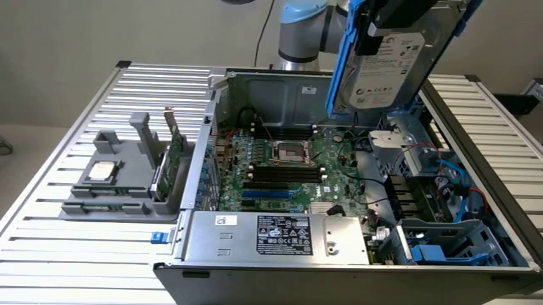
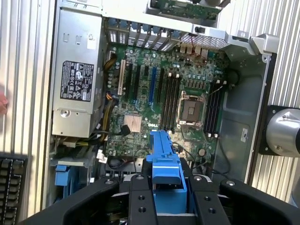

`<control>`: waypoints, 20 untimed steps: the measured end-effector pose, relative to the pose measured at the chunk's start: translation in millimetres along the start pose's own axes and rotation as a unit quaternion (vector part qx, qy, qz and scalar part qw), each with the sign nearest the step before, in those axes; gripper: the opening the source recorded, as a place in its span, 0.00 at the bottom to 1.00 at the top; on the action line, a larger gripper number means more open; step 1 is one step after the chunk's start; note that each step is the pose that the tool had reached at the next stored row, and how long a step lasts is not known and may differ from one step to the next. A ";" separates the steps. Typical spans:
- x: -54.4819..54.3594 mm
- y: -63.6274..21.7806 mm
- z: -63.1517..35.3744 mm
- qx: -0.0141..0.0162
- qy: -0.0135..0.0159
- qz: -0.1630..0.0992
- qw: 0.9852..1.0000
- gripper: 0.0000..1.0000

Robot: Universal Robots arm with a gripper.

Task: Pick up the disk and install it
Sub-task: 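Pick up the disk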

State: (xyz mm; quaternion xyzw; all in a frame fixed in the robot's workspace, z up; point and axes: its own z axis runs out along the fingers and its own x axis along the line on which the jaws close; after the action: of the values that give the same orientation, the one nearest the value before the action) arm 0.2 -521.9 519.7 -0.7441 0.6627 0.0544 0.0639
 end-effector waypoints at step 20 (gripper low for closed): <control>55.3 -68.3 -5.5 -0.001 0.000 0.000 1.000 0.33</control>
State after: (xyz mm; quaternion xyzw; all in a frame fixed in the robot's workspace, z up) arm 74.4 -569.2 517.4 -0.7441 0.6628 0.0551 0.0633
